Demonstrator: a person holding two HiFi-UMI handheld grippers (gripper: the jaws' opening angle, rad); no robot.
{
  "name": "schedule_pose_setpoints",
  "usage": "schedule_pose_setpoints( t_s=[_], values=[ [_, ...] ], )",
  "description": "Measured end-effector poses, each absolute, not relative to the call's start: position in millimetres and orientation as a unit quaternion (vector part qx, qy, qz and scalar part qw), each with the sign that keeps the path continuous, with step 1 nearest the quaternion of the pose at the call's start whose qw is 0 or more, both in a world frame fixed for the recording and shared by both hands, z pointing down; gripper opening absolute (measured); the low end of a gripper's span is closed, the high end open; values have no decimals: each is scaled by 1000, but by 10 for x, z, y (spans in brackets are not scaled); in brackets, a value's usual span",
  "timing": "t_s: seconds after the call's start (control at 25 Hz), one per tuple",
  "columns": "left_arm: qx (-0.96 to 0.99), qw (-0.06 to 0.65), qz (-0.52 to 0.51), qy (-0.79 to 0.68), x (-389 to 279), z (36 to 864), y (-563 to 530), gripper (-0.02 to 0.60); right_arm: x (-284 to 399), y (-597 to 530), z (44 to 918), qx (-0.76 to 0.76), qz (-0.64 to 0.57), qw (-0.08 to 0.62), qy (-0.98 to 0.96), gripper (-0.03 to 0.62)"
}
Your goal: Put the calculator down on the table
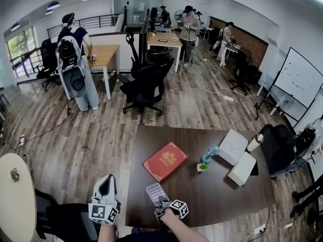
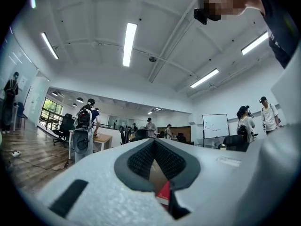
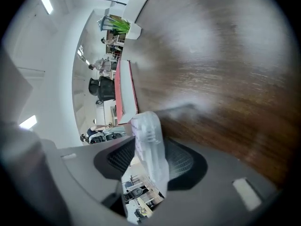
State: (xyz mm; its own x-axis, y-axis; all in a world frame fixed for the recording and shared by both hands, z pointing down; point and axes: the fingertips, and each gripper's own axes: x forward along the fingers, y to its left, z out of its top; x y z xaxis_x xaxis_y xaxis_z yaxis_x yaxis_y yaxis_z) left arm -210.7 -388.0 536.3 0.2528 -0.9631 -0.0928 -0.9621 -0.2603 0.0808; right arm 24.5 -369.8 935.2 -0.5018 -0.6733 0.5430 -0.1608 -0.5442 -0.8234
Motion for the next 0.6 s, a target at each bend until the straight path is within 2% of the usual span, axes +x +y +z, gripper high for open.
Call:
schedule_pose_setpoints(
  t_s=[0.04,0.12,0.36,0.48,0.6],
  values=[
    [792,4,-61,-608,-2097,5364,-3883,-5,244,-3711,9337,-465,-744,177,445,238],
    [793,5,-62,-606,-2077,5367,-3894,-5,245,-3737,9303,-464,-746,183,442,319],
    [796,8,-68,-601,-2031,5370,-3926,-5,220,-3745,9224,-476,-748,172,430,506],
    [797,13,-68,-599,-1992,5387,-3935,-5,222,-3742,9108,-480,-748,171,425,540],
    [798,14,-70,-599,-1990,5394,-3931,-5,230,-3746,9129,-477,-748,172,428,545]
  ],
)
